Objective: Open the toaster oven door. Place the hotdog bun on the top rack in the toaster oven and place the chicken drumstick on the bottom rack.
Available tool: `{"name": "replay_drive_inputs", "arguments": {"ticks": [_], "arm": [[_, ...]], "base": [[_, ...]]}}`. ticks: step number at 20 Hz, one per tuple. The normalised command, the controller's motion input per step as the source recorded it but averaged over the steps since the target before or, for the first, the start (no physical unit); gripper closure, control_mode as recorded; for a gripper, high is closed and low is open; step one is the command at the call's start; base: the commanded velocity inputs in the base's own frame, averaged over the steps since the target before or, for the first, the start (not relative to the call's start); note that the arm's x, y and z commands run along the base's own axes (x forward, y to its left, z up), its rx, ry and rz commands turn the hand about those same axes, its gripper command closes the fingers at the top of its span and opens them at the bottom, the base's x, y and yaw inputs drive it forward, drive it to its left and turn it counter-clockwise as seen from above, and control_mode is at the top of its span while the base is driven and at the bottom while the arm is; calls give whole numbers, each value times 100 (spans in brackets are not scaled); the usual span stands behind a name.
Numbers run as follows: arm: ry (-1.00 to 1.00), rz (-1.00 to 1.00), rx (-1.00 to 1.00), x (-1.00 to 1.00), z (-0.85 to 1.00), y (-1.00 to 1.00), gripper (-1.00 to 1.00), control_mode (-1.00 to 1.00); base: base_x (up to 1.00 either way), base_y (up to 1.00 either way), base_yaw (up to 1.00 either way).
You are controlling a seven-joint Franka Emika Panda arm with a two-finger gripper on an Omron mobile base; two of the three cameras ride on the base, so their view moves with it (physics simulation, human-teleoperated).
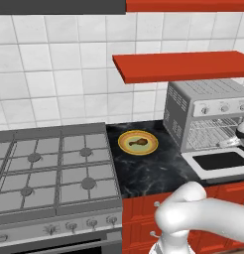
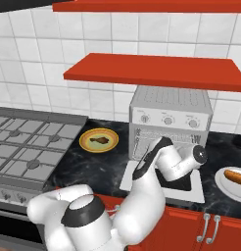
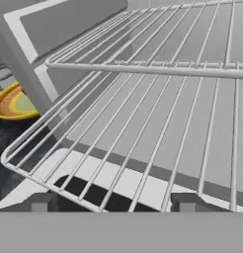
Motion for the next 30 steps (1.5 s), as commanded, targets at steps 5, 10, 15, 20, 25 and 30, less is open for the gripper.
{"name": "replay_drive_inputs", "arguments": {"ticks": [5,10,15,20,25,30], "arm": [[27,3,-2,-89,-100,50,-100,-100],[27,2,-3,-84,-100,54,-100,-100],[33,1,0,-44,-77,24,-100,-100],[15,1,0,-6,50,0,-100,-100],[6,0,7,-47,100,-2,-100,-100],[2,-2,1,-57,34,61,-100,-100]], "base": [[0,0,0],[0,0,0],[0,0,0],[0,0,0],[0,0,0],[0,0,0]]}}
